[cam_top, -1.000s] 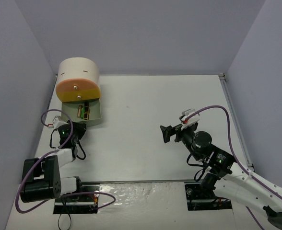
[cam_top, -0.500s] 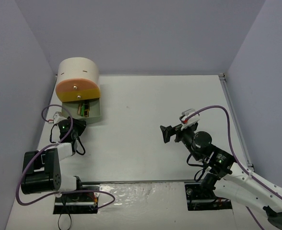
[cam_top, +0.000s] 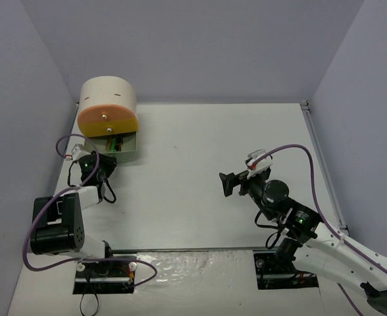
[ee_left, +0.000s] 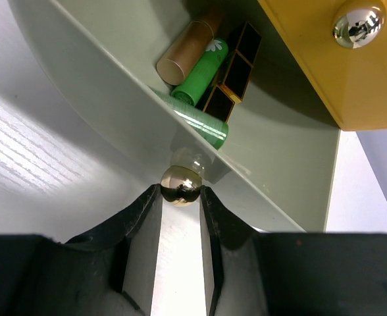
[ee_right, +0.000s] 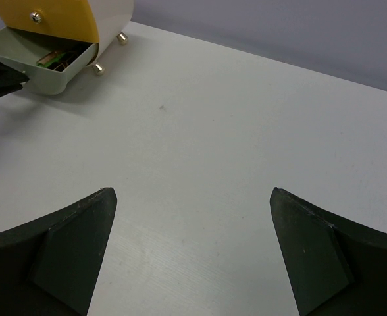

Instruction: Organize the makeup

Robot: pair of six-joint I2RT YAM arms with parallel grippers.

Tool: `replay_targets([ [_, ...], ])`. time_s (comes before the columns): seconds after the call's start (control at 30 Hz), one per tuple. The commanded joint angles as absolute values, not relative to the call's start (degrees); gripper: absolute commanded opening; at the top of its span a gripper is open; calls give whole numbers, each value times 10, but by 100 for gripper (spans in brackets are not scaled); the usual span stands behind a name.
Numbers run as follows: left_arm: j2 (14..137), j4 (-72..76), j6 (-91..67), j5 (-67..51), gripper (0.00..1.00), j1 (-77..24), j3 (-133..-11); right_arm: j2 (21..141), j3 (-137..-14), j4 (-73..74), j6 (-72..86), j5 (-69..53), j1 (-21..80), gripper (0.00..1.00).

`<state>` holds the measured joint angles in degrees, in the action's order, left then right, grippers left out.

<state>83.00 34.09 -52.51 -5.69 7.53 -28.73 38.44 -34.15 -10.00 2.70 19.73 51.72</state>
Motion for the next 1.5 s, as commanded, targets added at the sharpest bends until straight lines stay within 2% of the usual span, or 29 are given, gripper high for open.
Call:
replay_targets([
  [0.0, 837, 413, -514, -57, 0, 77, -344, 394, -344, -143, 18, 212, 513, 100],
  [0.77, 963, 478, -524, -52, 3, 77, -445, 404, -345, -143, 14, 207, 513, 100],
  [1.23, 1002, 493, -527, -41, 20, 77, -486, 406, -345, -143, 13, 208, 513, 100],
  [1.47, 1016, 488, -519, -38, 35, 77, -506, 407, -345, -143, 13, 209, 513, 100],
])
